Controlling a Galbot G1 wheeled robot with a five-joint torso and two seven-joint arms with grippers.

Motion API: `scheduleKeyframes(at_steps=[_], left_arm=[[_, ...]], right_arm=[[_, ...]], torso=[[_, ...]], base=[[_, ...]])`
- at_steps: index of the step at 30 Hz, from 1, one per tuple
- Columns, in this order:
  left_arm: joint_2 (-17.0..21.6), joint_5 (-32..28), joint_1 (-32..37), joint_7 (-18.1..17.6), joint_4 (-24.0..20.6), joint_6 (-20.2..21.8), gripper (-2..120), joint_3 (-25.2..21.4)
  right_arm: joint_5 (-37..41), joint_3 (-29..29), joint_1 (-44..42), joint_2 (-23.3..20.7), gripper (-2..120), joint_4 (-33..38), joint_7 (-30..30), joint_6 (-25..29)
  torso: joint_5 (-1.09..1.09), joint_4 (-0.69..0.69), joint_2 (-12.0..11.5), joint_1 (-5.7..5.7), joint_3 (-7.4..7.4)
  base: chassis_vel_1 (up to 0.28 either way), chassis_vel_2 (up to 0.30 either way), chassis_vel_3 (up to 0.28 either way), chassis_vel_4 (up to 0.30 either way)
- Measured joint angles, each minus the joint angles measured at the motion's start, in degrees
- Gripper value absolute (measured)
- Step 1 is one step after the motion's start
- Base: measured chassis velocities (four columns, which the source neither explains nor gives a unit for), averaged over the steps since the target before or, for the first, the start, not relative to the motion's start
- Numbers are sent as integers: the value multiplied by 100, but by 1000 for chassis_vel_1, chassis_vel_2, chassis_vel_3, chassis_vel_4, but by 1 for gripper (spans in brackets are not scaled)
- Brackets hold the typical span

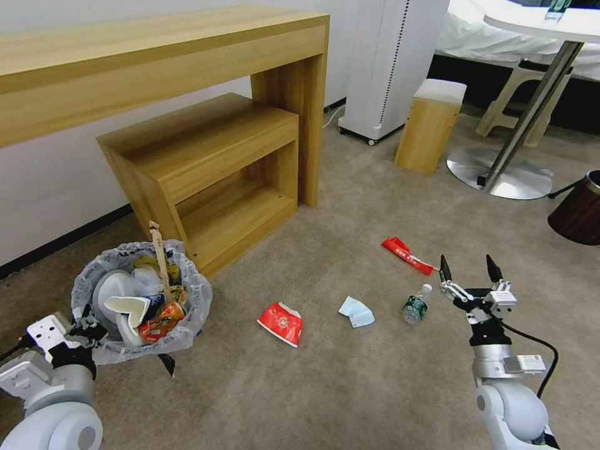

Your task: Pick up the trash bin and place the garbage on the floor into it.

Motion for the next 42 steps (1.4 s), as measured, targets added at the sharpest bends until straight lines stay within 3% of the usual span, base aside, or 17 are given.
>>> scheduleKeyframes(at_steps=[11,21,32,35,40,42], left_arm=[[-118,308,75,63,24,-105,1,147],[-168,470,110,85,37,-130,1,245],[-159,546,1,85,166,-121,1,303],[-137,543,-20,82,213,-32,1,287],[94,284,114,58,289,671,1,119],[108,266,123,57,293,707,1,110]], right_arm=[[23,0,-3,-54,100,-135,-64,161],[95,-228,125,-116,100,-334,-49,228],[-155,-910,375,-71,100,-648,-49,-318],[-214,-975,420,-61,100,-733,-70,-325],[-311,-974,446,-86,100,-815,-252,-341],[-316,-969,446,-90,100,-818,-278,-348]], torso=[[1,0,0,0,-1],[1,0,0,0,2],[0,-2,0,0,-1],[0,-2,0,0,-1],[1,-2,0,0,0],[1,-2,0,0,0]], base=[[-53,52,59,-65],[-226,247,229,-229],[-40,35,29,-28],[0,0,0,0],[0,0,0,0],[0,0,0,0]])
